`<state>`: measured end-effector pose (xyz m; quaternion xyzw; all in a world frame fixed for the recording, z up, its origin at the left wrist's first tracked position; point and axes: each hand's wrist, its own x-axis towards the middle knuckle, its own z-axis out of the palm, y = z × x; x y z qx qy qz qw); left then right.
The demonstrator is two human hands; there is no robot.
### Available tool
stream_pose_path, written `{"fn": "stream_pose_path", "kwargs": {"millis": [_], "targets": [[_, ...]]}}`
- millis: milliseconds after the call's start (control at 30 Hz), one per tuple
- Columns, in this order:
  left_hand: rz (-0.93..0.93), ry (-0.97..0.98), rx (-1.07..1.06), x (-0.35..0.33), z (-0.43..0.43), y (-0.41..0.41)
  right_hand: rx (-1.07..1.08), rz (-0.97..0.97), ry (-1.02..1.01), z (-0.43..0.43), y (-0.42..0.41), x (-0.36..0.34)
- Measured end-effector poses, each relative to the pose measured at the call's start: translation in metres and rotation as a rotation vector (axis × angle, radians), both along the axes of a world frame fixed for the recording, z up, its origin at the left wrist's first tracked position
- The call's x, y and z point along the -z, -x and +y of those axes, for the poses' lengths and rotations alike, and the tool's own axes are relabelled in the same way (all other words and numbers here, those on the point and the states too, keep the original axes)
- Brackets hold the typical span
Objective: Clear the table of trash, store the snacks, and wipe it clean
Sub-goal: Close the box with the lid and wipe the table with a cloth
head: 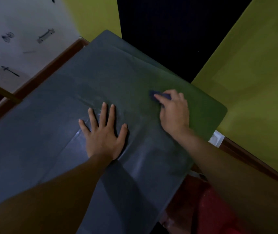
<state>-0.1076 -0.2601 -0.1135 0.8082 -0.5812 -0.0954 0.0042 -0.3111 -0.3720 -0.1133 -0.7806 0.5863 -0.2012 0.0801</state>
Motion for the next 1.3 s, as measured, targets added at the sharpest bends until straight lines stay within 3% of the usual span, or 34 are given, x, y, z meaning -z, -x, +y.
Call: {"fn": "stream_pose_path", "kwargs": {"millis": [100, 267, 333, 400, 467, 633, 700, 833, 900, 1067, 1133, 1300], "targets": [[0.021, 0.030, -0.019, 0.000, 0.002, -0.002, 0.114, -0.054, -0.042, 0.011, -0.019, -0.004], [0.110, 0.094, -0.077, -0.005, 0.003, -0.011, -0.328, -0.017, -0.052, 0.035, -0.017, 0.001], [0.126, 0.128, -0.089, -0.008, 0.003, -0.021, -0.209, -0.006, -0.034, 0.021, -0.014, 0.002], [0.089, 0.135, -0.108, -0.010, 0.000, -0.036, 0.042, -0.049, -0.064, 0.015, -0.021, 0.000], [0.046, 0.109, -0.159, -0.007, -0.002, -0.056, 0.089, -0.073, -0.062, 0.025, -0.037, -0.003], [0.006, 0.062, -0.165, 0.004, -0.001, -0.077, -0.464, -0.003, -0.035, 0.036, -0.046, 0.004], [-0.002, 0.059, -0.169, 0.003, -0.003, -0.076, -0.388, 0.024, -0.012, 0.012, -0.046, 0.006], [-0.006, 0.053, -0.169, 0.002, -0.005, -0.078, 0.097, -0.047, -0.048, -0.038, -0.063, 0.000], [-0.003, 0.049, -0.170, 0.002, -0.005, -0.078, 0.117, -0.074, -0.059, -0.037, -0.078, -0.002], [0.003, 0.023, -0.160, 0.002, -0.007, -0.079, -0.475, -0.034, -0.052, -0.004, -0.096, 0.003], [0.003, 0.022, -0.162, 0.002, -0.006, -0.079, -0.545, 0.012, -0.036, -0.020, -0.097, 0.003], [0.013, 0.014, -0.155, 0.000, -0.006, -0.080, -0.001, -0.033, -0.071, -0.075, -0.119, -0.002]]}}
